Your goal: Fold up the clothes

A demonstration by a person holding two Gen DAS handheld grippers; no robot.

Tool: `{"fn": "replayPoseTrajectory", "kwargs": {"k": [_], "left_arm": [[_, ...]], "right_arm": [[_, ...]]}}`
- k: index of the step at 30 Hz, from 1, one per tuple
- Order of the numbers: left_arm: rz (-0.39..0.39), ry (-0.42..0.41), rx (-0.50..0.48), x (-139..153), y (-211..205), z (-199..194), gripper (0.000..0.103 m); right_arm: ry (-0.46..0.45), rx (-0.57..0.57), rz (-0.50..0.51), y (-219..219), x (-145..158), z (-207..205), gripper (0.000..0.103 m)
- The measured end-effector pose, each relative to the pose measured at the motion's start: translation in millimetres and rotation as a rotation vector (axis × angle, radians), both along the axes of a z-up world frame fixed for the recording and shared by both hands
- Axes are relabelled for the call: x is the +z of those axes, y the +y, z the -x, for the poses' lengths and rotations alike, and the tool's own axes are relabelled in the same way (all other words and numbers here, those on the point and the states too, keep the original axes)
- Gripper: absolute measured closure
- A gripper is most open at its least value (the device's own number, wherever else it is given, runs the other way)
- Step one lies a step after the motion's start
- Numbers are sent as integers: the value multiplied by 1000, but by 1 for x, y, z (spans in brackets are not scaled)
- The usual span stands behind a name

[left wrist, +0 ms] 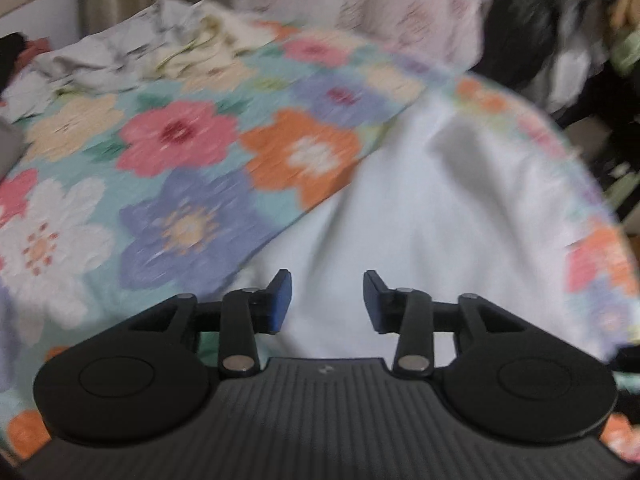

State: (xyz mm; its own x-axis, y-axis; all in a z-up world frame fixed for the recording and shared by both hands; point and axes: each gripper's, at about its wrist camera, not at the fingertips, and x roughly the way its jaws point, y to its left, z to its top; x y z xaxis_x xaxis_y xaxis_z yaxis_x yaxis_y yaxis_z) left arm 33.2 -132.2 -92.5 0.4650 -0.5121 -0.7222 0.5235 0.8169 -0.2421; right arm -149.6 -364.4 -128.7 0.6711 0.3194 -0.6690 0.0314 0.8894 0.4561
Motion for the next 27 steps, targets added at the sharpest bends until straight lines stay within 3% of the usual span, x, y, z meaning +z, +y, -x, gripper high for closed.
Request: {"fn": "replayPoseTrajectory", "kwargs": {"k": [4, 11, 14, 17, 20, 24, 25, 27], "left_arm": [[51, -15, -107, 21, -44, -7, 61], [-4, -91, -254, 27, -160, -37, 61], [-35, -134, -323, 32, -203, -42, 61], [-63, -175, -417, 37, -245, -46, 61], [-117, -153, -533, 28, -288, -52, 62], [-201, -113, -588, -1, -331, -66, 61], [-222, -104, -584, -9, -338, -70, 61], [-259, -80, -588, -26, -350, -80, 57]], "right_arm": [[-106, -155, 28, -43, 19, -13, 57], [-150, -354, 78, -103, 7, -85, 57], [-105, -361, 66, -120, -17, -109, 58], [-83, -321, 124, -121, -30, -124, 58], [-61, -282, 179, -122, -42, -139, 58], [-66, -298, 138, -127, -43, -136, 58], [-70, -293, 141, -128, -43, -135, 60], [-75, -270, 163, -126, -43, -135, 77]]}}
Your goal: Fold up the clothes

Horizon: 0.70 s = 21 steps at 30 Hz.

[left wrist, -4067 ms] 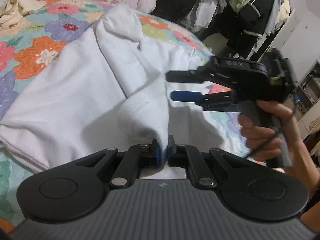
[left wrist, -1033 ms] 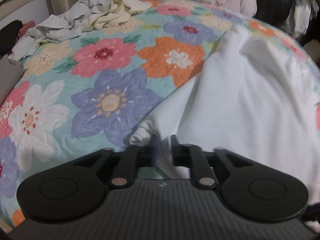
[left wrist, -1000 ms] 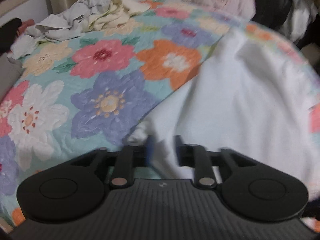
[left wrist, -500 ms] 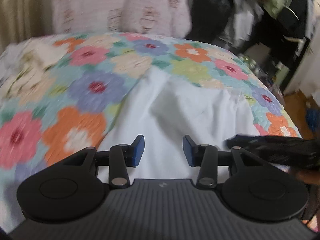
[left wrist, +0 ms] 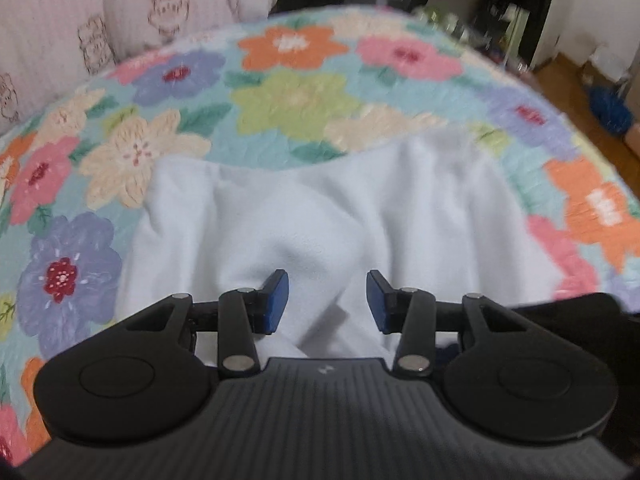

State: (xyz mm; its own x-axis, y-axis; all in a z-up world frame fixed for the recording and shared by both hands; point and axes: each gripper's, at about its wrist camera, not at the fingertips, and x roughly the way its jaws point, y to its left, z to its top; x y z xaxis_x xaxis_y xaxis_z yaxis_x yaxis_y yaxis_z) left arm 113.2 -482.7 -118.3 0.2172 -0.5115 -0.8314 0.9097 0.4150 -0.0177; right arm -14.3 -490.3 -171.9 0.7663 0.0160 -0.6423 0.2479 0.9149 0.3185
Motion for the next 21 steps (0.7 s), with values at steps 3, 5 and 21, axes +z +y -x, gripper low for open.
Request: {"fn": "replayPoseTrajectory", "kwargs": {"k": [3, 5, 21], "left_arm": [[-39, 21, 19, -19, -9, -13, 61], [3, 53, 73, -17, -1, -25, 95], [475, 667, 493, -49, 151, -112, 96]], "right_arm": [[-6, 36, 28, 2, -1, -1, 91], [-29, 30, 31, 4, 2, 3, 96], [-25, 95, -44, 5, 11, -20, 64]]}}
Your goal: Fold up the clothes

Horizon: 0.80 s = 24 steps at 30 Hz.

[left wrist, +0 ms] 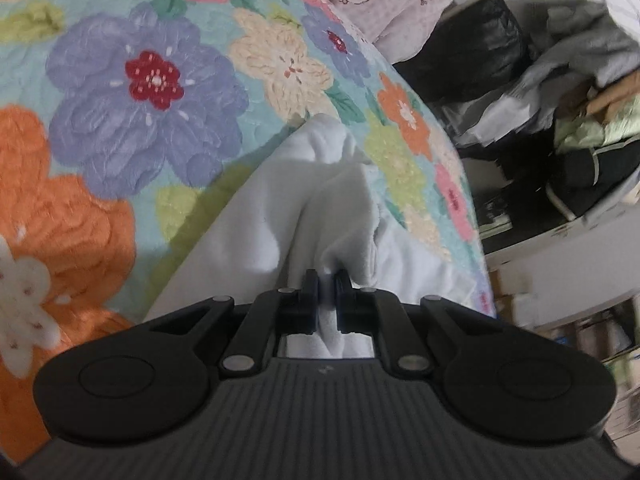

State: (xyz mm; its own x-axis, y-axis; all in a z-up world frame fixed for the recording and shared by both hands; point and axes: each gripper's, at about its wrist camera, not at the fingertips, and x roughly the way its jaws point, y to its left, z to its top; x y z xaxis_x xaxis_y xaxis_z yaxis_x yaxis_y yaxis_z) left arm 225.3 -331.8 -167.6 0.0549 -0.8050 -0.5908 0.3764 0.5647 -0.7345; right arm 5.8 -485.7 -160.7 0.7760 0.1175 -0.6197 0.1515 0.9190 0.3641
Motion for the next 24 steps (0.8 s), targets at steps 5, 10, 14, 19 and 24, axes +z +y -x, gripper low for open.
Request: {"fn": "replayPoseTrajectory", "kwargs": {"k": [5, 10, 14, 19, 24], "left_arm": [[23, 6, -37, 2, -5, -3, 96], [86, -38, -132, 27, -31, 0, 96], [144, -91, -182, 57, -58, 13, 93], [-18, -327, -245, 75, -106, 45, 82], [-288, -504, -312, 51, -121, 75, 79]], "right_arm": [[15, -20, -49, -15, -6, -29, 51], [-64, -29, -19, -9, 12, -22, 97], [-175, -166, 148, 7, 42, 23, 97], [-84, -429, 272, -7, 33, 58, 97], [-7, -523, -23, -60, -16, 69, 96]]}}
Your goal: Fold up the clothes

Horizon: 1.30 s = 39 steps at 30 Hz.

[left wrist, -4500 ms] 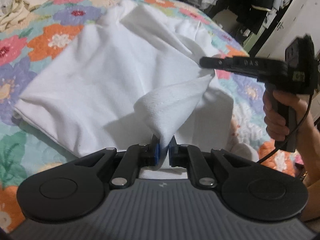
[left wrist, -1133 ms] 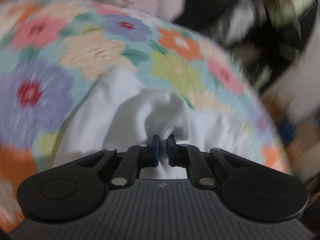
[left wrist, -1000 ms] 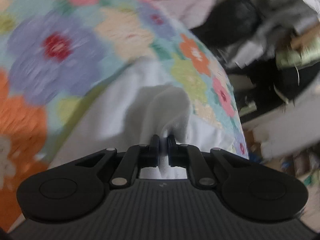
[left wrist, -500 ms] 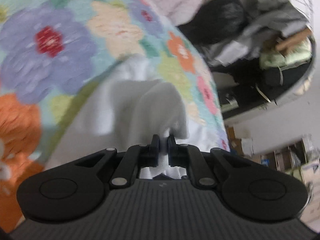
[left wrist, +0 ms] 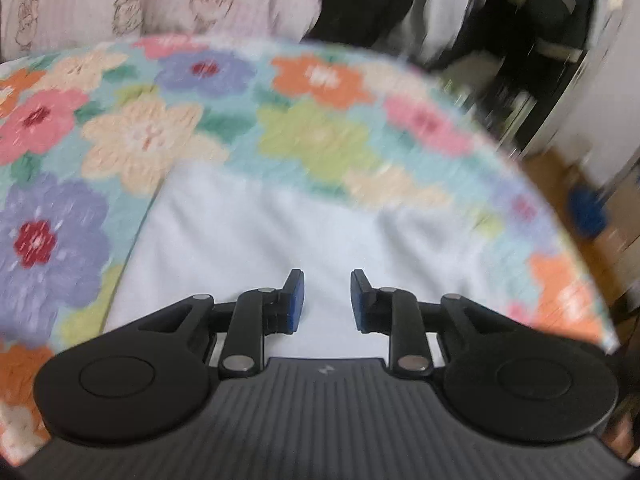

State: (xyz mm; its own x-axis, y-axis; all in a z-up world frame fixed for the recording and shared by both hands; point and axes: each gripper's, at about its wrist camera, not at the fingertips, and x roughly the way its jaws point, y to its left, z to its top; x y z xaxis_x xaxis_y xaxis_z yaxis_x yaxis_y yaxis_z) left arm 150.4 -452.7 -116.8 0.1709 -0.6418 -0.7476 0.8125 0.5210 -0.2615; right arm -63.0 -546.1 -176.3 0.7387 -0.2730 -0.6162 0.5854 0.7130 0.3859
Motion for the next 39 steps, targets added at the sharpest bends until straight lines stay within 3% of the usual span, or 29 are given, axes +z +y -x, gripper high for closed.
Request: {"fn": "replayPoseTrajectory", "kwargs": {"k": [3, 6, 7, 8, 12, 14, 17, 19, 20, 21, 26, 31, 35, 38, 39], "left_arm": [[-57, 40, 11, -20, 9, -4, 79], [-52, 48, 14, -26, 20, -5, 78], [-50, 51, 15, -25, 23, -5, 76], [-47, 47, 14, -24, 25, -4, 76], [-41, 9, 2, -19, 27, 4, 72], [-61, -16, -5, -19, 27, 10, 69], [-34, 16, -18, -18, 34, 21, 69], [-6, 34, -39, -15, 43, 36, 69], [8, 43, -50, -14, 47, 44, 69], [22, 51, -60, -13, 52, 51, 69], [21, 138, -76, -24, 74, 85, 69], [-18, 136, -79, -30, 90, 111, 69], [-11, 180, -64, -31, 106, 119, 69], [-4, 201, -37, -31, 115, 124, 69], [-2, 198, -36, -31, 118, 126, 69]], "right_arm": [[-80, 9, -103, -14, -8, 7, 90], [-106, 21, -124, -21, -8, 7, 87], [-99, 34, -90, -22, -4, 4, 90], [-93, 47, -53, -22, 0, 2, 99], [-103, 69, 137, -15, 29, 0, 100], [-25, 51, 152, -21, 21, -11, 98], [21, 22, 36, -33, 3, -11, 91], [-32, -11, -33, -32, 4, 7, 83], [-48, -17, -62, -30, 5, 16, 72], [-69, -11, -88, -26, 6, 24, 69], [-136, 83, -215, 8, 1, 57, 69], [-109, 187, -229, 50, -5, 69, 66], [-65, 256, -201, 73, -9, 61, 66], [-54, 270, -112, 87, -5, 57, 98], [-54, 265, -74, 90, 0, 59, 100]]}}
